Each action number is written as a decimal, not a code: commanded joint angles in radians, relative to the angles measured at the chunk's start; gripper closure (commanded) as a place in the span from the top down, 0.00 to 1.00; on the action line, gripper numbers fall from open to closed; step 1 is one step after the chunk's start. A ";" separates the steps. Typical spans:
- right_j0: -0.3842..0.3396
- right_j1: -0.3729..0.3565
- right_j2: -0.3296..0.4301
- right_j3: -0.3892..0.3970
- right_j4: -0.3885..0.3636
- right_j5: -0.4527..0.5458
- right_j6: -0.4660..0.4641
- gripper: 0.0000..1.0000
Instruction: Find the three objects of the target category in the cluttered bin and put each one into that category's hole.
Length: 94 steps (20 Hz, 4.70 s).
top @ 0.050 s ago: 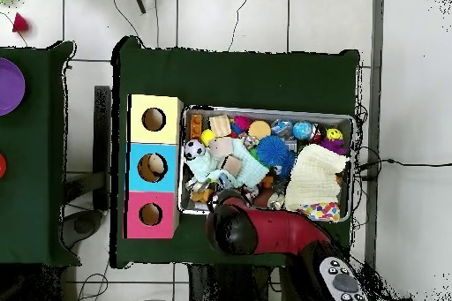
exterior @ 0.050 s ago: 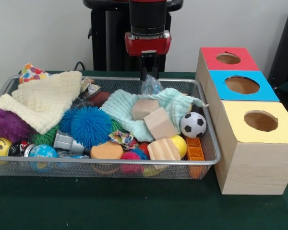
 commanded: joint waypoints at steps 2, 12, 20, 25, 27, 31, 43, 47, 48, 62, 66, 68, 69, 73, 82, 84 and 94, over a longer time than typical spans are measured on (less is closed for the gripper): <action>0.011 -0.122 0.046 -0.013 0.143 0.101 0.211 0.00; 0.091 -0.235 -0.022 0.000 0.213 0.226 0.193 0.00; 0.174 -0.324 -0.075 -0.024 0.263 0.367 0.213 0.00; 0.240 -0.308 -0.102 -0.042 0.295 0.367 0.269 0.00; 0.263 -0.283 -0.114 -0.038 0.310 0.325 0.285 0.00; 0.308 -0.205 -0.139 -0.043 0.336 0.205 0.311 0.00; 0.490 -0.070 -0.264 -0.129 0.458 0.115 0.385 0.00; 0.532 -0.045 -0.292 -0.166 0.488 0.138 0.403 0.00; 0.545 -0.043 -0.303 -0.177 0.492 0.149 0.409 0.00; 0.661 0.041 -0.393 -0.311 0.566 0.208 0.479 0.00; 0.692 0.071 -0.417 -0.355 0.587 0.223 0.486 0.00; 0.691 0.082 -0.413 -0.361 0.591 0.223 0.474 0.00; 0.688 0.087 -0.409 -0.362 0.592 0.222 0.468 0.00; 0.689 0.089 -0.398 -0.323 0.598 0.189 0.465 0.00; 0.719 0.091 -0.394 -0.258 0.625 0.207 0.486 0.00; 0.730 0.084 -0.399 -0.249 0.630 0.223 0.490 0.00; 0.798 0.060 -0.443 -0.250 0.671 0.322 0.530 0.00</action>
